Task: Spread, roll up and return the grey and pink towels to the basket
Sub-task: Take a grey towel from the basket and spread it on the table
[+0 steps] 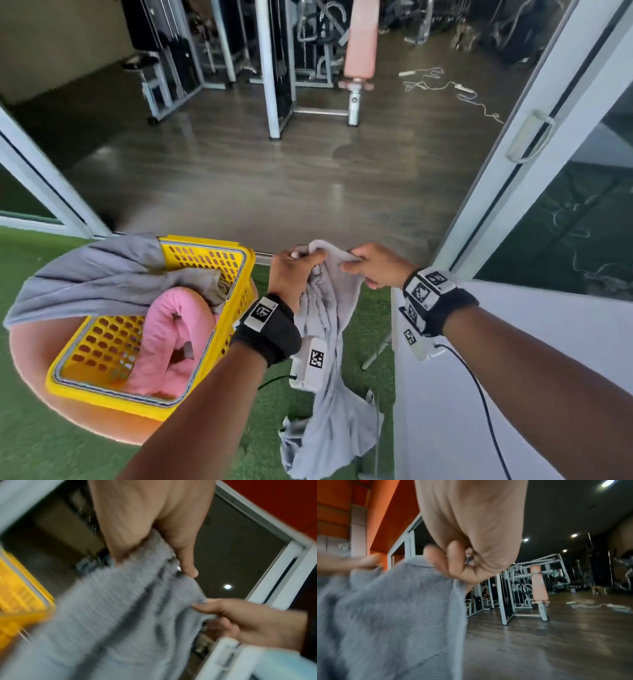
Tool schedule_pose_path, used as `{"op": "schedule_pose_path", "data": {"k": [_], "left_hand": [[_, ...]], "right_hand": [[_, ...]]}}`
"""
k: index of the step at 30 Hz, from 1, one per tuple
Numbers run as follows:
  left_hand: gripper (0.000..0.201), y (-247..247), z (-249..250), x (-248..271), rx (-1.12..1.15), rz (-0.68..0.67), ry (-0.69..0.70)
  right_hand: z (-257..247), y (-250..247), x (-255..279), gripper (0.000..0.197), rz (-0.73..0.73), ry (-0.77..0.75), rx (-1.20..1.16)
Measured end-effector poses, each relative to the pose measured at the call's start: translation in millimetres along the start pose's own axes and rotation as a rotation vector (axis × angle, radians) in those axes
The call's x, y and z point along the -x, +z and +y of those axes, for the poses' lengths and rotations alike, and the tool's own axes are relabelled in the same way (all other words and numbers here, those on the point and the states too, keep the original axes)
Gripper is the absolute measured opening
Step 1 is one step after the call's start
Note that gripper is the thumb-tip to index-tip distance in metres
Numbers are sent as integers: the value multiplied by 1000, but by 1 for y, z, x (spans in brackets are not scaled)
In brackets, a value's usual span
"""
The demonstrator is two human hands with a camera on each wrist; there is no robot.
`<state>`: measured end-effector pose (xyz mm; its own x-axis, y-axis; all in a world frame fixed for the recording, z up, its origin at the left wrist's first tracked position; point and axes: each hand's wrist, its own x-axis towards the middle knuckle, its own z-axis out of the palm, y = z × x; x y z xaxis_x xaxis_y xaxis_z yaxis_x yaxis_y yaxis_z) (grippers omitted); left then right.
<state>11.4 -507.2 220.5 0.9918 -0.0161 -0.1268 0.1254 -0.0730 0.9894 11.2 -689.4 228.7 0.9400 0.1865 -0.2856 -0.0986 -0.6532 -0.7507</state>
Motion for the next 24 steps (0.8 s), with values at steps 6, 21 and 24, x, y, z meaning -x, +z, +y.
{"op": "schedule_pose_path", "data": {"k": [6, 21, 24], "left_hand": [[22, -31, -38, 11, -332, 169, 51], [42, 177, -252, 274, -715, -62, -573], [54, 230, -254, 267, -744, -180, -526]], "right_hand": [[20, -69, -88, 21, 247, -64, -178], [289, -26, -82, 43, -292, -211, 828], [317, -57, -59, 34, -167, -184, 837]]}}
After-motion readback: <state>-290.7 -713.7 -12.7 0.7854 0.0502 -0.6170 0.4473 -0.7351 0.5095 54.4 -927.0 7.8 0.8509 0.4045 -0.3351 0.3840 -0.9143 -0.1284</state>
